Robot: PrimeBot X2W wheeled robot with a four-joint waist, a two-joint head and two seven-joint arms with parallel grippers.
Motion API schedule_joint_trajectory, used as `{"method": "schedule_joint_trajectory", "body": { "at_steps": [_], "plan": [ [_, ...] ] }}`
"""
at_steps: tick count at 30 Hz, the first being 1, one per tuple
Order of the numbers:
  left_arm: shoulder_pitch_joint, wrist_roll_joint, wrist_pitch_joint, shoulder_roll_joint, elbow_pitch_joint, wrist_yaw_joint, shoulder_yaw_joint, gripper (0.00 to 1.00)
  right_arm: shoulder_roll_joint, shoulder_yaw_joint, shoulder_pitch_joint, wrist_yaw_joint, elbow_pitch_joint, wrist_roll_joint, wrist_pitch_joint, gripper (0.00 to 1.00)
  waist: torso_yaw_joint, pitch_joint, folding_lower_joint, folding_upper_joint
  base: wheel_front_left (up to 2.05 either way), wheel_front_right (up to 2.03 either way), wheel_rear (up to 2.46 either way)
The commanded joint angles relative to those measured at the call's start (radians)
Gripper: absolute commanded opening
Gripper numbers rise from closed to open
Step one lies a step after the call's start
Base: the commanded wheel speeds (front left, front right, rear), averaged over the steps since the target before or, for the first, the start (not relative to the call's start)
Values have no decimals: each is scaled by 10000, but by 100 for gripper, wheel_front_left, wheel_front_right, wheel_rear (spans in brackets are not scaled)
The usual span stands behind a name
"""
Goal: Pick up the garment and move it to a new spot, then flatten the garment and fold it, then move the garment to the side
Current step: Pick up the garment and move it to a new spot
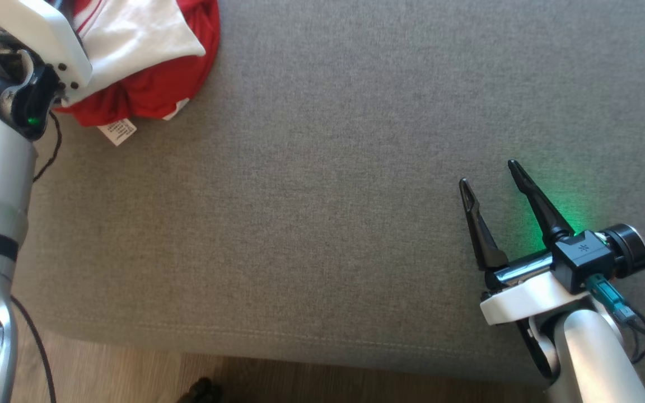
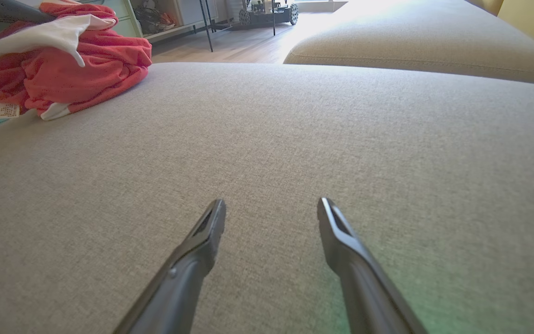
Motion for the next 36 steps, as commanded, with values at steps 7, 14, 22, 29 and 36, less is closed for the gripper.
{"method": "schedule_joint_trajectory", "body": {
  "at_steps": [7, 14, 22, 29, 36],
  "plan": [
    [-689, -205, -1895, 933, -1016, 3, -588, 0, 9, 416, 198, -2, -70, 300, -63, 100, 116, -1156, -1, 0, 0, 0, 0],
    [-957, -260, -3063, 1221, -2238, 3, -1093, 0, 9, 631, 310, -2, -80, 797, -63, 100, -322, -2104, -1, 0, 0, 0, 0],
    [-941, -530, -2874, 1167, -3993, 2, -1458, 0, 9, 764, 375, -2, -365, 1429, -63, 100, -1613, -2680, -1, 0, 0, 0, 0],
    [-874, -949, -2199, 864, -5217, 47, -1574, 0, 9, 807, 248, -2, -661, 1866, -63, 100, -3031, -2677, -1, 0, 0, 0, 0],
    [-442, -1203, -1378, 363, -5750, 118, -2141, 0, 9, 883, 99, -2, -998, 2409, -63, 100, -4916, -2525, -1, 0, 0, 0, 0]
  ]
}}
